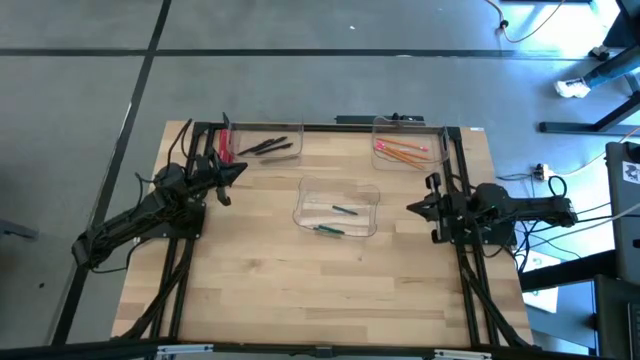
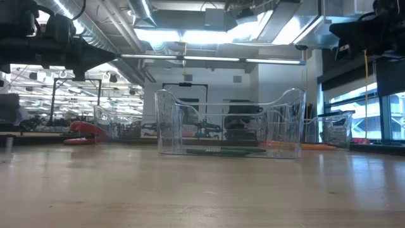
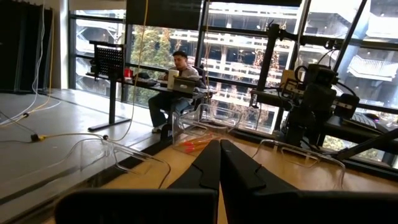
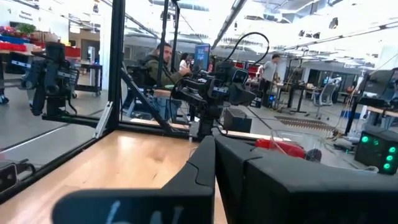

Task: Sort crayons/erasers/pens/pencils in bins
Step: Return to Home Position

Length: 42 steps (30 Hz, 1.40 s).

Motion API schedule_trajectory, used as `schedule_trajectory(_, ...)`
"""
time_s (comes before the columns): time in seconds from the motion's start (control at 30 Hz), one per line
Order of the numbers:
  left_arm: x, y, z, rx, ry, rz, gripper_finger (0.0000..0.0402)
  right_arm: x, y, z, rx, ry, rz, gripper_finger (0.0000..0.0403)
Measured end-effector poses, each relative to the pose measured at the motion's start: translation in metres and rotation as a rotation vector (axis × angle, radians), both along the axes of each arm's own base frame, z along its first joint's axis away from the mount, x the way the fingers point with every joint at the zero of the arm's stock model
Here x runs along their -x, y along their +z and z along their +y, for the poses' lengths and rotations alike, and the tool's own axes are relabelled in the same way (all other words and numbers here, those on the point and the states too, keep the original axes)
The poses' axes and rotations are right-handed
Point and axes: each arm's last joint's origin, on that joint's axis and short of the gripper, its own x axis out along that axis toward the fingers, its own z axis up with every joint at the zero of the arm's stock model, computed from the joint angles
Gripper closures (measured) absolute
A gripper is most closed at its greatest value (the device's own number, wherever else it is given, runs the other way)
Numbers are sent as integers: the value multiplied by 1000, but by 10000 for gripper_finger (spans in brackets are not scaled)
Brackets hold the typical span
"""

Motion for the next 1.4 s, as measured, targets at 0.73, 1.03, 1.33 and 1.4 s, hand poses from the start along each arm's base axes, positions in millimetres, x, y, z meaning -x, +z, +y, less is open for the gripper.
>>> schedule_trajectory(0.73, 0, 0, 0, -1, -1, -1, 401, -2, -18, 1, -304, 57, 212, 395)
schedule_trajectory(1.03, 0, 0, 0, -1, -1, -1, 401, -2, -18, 1, -301, 57, 211, 382)
schedule_trajectory(1.33, 0, 0, 0, -1, -1, -1, 401, -2, -18, 1, -298, 56, 212, 385)
schedule_trajectory(1.4, 0, 0, 0, -1, -1, -1, 401, -2, -18, 1, -298, 56, 211, 385)
